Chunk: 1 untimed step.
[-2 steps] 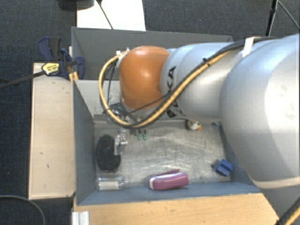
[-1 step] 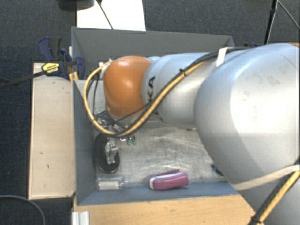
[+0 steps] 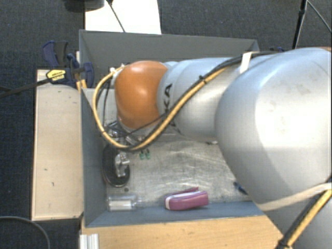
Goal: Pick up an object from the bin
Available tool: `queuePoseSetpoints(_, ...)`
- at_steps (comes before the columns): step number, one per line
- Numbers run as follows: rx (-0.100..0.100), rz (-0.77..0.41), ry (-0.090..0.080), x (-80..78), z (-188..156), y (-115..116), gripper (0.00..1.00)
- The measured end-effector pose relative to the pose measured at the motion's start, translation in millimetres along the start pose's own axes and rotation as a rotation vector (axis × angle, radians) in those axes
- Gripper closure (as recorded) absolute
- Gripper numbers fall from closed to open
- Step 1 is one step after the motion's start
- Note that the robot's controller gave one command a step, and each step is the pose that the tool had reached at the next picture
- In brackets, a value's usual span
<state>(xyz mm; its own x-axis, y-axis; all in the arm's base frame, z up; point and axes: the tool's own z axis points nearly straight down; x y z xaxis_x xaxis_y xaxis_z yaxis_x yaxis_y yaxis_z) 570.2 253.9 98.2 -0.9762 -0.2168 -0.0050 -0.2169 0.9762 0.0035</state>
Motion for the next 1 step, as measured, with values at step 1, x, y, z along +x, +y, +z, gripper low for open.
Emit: queuePoseSetpoints(1,0.001,0.002,-0.006,12.1,-160.5,0.9,1.00)
